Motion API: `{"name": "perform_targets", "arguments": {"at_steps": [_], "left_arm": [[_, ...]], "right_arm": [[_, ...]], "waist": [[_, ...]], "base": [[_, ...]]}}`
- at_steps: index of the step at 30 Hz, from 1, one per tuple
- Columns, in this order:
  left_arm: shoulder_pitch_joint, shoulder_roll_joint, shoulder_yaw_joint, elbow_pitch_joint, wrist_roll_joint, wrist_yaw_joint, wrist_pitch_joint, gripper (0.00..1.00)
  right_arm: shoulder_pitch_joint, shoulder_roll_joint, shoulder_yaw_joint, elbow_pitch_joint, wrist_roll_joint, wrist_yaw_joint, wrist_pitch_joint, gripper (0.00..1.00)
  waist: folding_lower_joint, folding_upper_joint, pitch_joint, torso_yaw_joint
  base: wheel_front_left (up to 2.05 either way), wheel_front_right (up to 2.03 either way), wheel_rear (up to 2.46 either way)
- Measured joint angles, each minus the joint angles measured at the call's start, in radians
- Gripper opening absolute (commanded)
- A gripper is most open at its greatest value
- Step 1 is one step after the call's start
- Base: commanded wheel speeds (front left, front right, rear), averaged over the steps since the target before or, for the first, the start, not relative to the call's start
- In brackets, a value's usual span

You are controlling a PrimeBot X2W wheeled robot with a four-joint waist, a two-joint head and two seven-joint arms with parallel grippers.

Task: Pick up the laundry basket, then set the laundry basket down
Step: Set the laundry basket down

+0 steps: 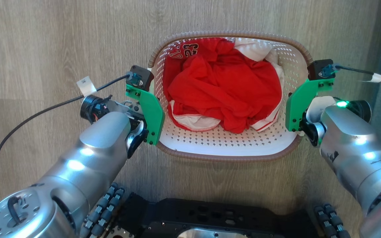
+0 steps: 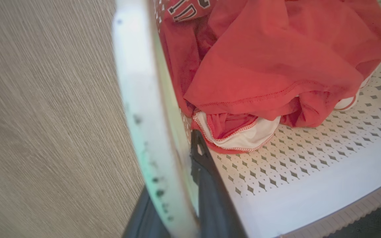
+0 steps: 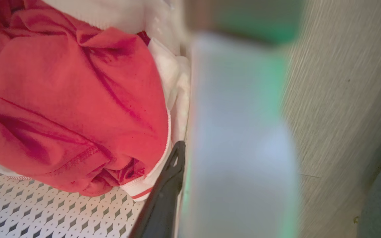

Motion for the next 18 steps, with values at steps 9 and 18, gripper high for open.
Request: {"name": "perform_targets", "arguments": {"at_steps": [9,18], "left_arm": [[-0.001,0.000,0.000,-0.019,0.000,0.002,-0.009,0.00],[-0.001,0.000,0.000,-0.030,-0.001,0.015,-0.010,0.00]], "right_arm": [[0.000,-0.007,-0.066,-0.001,-0.072,0.003,0.003,0.00],[0.003,-0.013,-0.148,-0.003,-0.138,0.003,0.020,0.00]], "waist": [[0.0000,0.0000,0.018,0.009],[-0.0001,-0.0001,0.018,0.017]], "base": [[0.00,0.00,0.00],[0.00,0.00,0.00]]}}
